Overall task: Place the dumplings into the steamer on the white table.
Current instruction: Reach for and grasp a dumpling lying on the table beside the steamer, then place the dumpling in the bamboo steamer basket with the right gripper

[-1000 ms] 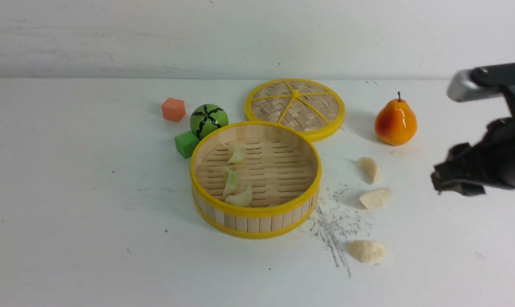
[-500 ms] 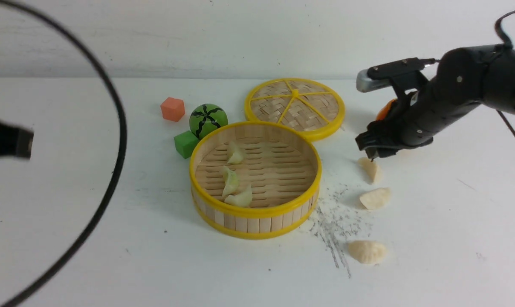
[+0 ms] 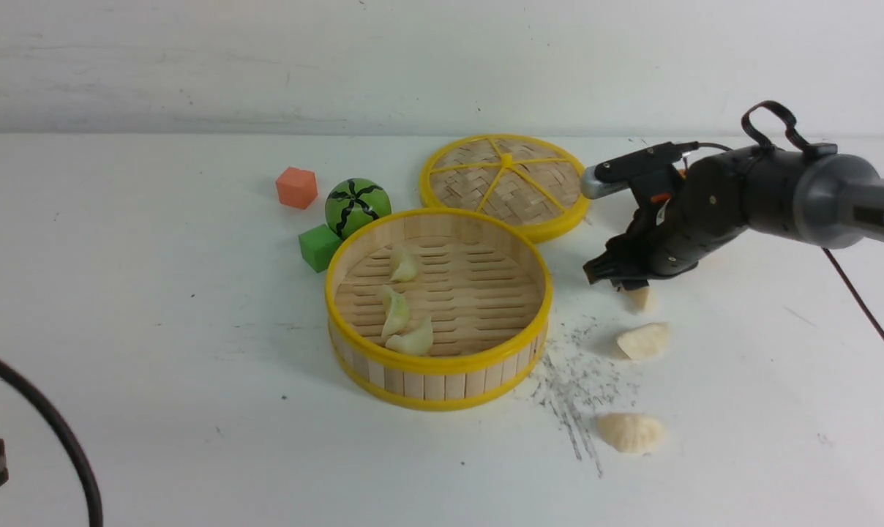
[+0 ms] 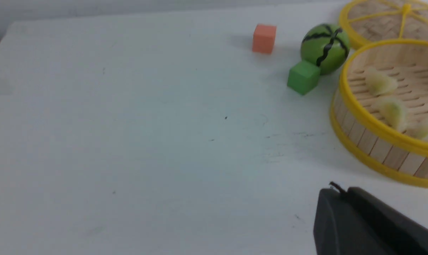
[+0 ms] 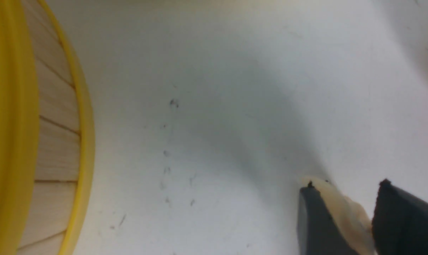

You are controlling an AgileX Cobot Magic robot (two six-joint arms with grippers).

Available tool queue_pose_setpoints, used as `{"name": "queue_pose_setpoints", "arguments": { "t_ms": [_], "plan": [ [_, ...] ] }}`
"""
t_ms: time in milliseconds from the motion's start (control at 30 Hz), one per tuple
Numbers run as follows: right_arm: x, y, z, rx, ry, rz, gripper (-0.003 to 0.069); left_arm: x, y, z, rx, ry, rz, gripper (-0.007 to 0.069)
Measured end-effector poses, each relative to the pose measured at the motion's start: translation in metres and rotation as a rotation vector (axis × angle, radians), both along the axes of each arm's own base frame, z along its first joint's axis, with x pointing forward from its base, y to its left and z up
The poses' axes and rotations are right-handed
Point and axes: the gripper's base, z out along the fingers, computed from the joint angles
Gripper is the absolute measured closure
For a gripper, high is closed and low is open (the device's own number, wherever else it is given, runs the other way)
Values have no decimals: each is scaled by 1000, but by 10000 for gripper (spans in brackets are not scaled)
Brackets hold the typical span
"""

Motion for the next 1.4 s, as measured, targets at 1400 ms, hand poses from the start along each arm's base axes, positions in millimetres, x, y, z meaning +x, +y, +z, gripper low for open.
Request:
{"name": "queue_pose_setpoints", "arguments": {
  "t_ms": [1400],
  "plan": [
    [-12,107,56,215,-148,190,675,-4,-2,4,-34,-71,-42,585]
  ]
}}
